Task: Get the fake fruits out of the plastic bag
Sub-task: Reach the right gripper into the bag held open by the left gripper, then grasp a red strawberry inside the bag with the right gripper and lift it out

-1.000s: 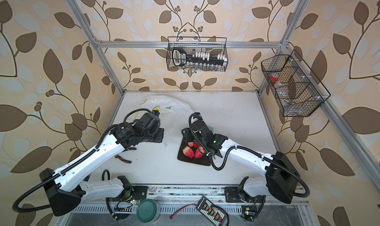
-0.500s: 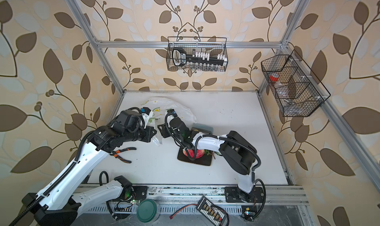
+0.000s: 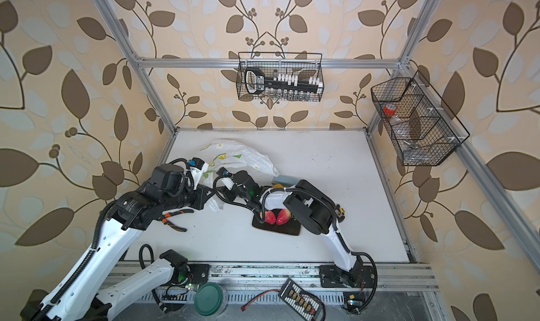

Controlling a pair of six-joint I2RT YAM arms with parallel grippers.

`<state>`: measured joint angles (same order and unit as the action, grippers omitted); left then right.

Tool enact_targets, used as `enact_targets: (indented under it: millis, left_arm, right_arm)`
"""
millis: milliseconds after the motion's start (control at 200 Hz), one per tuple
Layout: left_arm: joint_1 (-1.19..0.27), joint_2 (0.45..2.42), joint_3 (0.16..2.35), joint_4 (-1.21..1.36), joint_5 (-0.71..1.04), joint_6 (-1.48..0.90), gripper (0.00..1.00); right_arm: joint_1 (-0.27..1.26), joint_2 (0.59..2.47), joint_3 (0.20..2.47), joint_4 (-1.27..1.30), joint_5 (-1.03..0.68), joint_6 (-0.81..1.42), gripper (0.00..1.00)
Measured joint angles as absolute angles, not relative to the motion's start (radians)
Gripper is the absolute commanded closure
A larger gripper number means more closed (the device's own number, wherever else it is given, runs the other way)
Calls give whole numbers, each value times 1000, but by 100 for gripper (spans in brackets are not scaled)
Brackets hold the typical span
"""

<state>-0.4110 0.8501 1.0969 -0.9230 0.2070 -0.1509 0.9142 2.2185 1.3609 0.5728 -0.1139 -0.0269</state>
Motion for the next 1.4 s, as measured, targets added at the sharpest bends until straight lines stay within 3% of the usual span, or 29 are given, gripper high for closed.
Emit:
enact_targets:
  millis: [155, 510, 860, 935, 1080, 1305, 1399]
  left_arm:
    - [-411, 826, 1092, -922, 221, -130, 100]
    - [-411, 794, 1057, -888, 346, -120, 100]
    - [-411, 829, 1046, -844, 524, -133, 100]
    - [-411, 836, 1045, -833, 552, -134, 100]
    - [-411, 855, 1046, -819, 592, -135, 100]
    - [-411, 859, 1046, -805, 595, -144, 100]
    - [-411, 846, 1043, -804, 554, -173, 100]
  right_arm:
    - [917, 2293, 1459, 564, -64, 33, 41]
    - [923, 2412, 1753, 404, 131, 617, 15]
    - [927, 2658, 2125, 173, 318, 851, 10]
    - [927, 2708, 2197, 123, 333, 882, 12]
    - [927, 2740, 2255, 70, 351, 941, 24]
    - [921, 2740, 2255, 51, 339, 990, 55]
    - [915, 2737, 2242, 84, 323, 993, 62]
